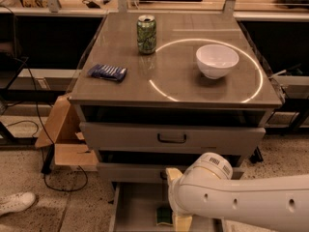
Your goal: Pick sponge from bottom drawer and place on counter
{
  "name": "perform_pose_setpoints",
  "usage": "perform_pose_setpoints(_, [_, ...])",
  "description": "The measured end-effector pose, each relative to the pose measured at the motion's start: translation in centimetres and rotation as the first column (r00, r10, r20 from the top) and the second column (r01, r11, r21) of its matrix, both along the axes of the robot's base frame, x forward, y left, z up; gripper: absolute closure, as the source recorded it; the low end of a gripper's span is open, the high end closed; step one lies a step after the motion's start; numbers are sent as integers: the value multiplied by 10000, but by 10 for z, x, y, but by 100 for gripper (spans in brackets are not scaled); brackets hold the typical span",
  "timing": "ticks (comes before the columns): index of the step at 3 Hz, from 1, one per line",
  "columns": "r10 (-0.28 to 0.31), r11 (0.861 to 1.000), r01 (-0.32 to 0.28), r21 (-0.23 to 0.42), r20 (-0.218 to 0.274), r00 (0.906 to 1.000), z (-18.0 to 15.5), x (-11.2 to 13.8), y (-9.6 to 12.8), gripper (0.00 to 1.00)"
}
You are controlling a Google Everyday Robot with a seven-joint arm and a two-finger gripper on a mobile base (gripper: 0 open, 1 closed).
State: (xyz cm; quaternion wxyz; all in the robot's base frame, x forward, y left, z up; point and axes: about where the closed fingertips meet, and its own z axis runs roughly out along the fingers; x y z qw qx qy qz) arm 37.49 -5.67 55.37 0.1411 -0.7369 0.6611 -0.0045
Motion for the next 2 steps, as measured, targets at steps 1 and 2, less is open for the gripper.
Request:
perform_pose_setpoints(1, [0,10000,0,0,0,10000,0,0,0,0])
perform_pose_setpoints(2, [-35,10000,35,19,-144,9999,-14,1,-1,0])
